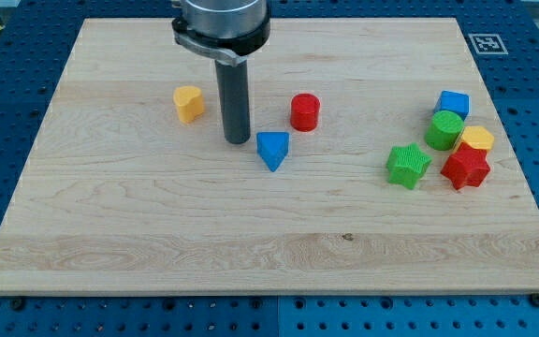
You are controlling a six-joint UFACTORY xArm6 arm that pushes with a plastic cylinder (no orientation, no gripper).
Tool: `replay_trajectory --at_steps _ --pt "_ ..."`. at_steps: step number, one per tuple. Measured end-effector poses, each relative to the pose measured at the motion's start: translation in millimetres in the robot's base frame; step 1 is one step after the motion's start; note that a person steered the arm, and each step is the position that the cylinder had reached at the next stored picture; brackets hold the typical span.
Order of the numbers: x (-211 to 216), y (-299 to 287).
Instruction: Move the blue triangle to the bottom right of the red circle
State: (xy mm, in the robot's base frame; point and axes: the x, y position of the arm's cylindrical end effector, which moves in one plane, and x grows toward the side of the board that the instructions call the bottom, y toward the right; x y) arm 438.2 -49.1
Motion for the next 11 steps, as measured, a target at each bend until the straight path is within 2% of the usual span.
replay_trajectory --at_steps 3,9,11 --pt "24 0" --pt "24 112" --pt "24 100"
